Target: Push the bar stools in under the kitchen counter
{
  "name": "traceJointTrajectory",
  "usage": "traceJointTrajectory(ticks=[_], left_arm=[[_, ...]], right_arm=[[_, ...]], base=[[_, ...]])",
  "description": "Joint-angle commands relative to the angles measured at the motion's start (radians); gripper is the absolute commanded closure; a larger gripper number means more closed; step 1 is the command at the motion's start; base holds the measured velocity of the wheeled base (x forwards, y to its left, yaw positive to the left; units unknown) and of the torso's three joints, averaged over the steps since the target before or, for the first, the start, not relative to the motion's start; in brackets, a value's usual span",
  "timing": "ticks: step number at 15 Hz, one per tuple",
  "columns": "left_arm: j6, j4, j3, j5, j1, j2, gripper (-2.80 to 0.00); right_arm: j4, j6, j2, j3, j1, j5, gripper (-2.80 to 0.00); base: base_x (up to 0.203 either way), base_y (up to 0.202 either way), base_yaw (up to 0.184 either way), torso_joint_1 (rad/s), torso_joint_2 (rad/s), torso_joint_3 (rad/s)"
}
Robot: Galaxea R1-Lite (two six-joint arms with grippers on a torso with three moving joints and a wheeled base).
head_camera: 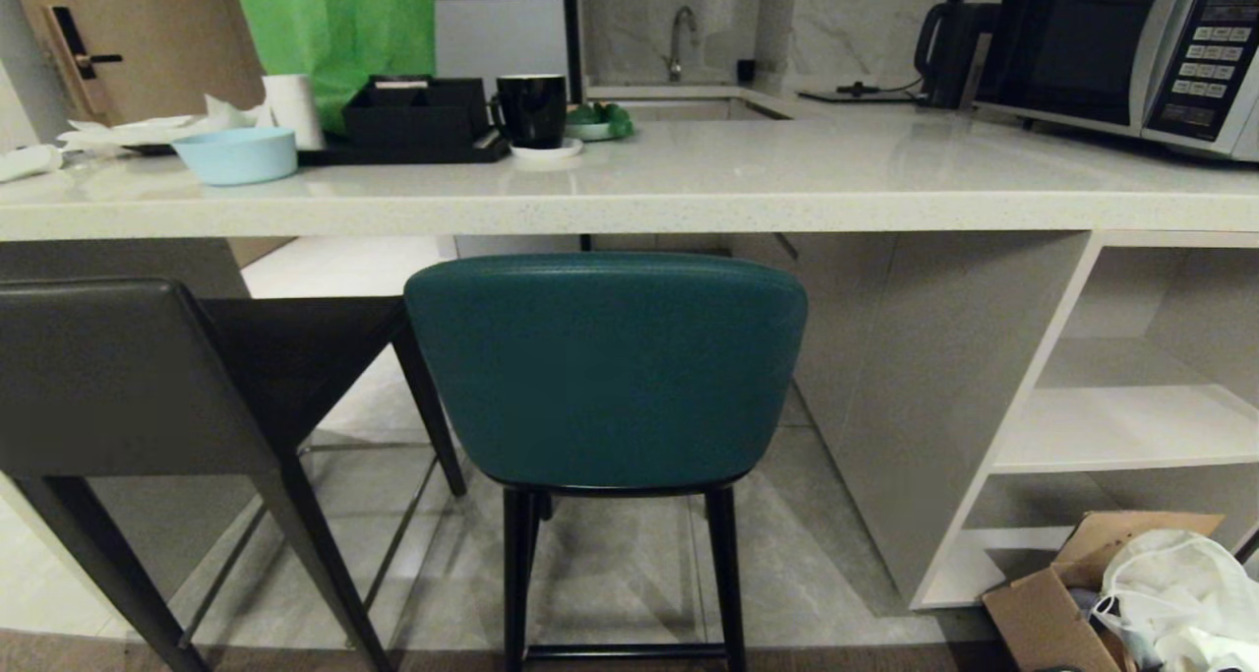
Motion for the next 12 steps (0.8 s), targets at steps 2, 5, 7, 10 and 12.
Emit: traceJointTrajectory(ticks=[2,5,7,10,12], left_arm=[[-0.007,0.000,0.003,0.007,0.000,0.000,0.00],[-0.040,-0.004,0.003,0.008,-0.003,0.000,0.00],[-0.042,-0.004,0.003,0.008,-0.001,0.000,0.00],[-0.042,-0.004,0.003,0.008,-0.001,0.000,0.00],[-0.040,-0.004,0.003,0.005,-0.001,0.000,0.00]], right_arm=[[0.000,0.002,0.002,0.000,0.000,0.000,0.00],[-0.006,0.014,0.002,0.002,0.000,-0.001,0.00],[-0.007,0.014,0.002,0.002,0.000,-0.001,0.00],[-0.007,0.014,0.002,0.002,0.000,-0.001,0.00],[-0.007,0.014,0.002,0.002,0.000,-0.001,0.00]], base=[[0.000,0.000,0.000,0.000,0.00,0.000],[0.000,0.000,0.000,0.000,0.00,0.000],[0.000,0.000,0.000,0.000,0.00,0.000],[0.000,0.000,0.000,0.000,0.00,0.000],[0.000,0.000,0.000,0.000,0.00,0.000]])
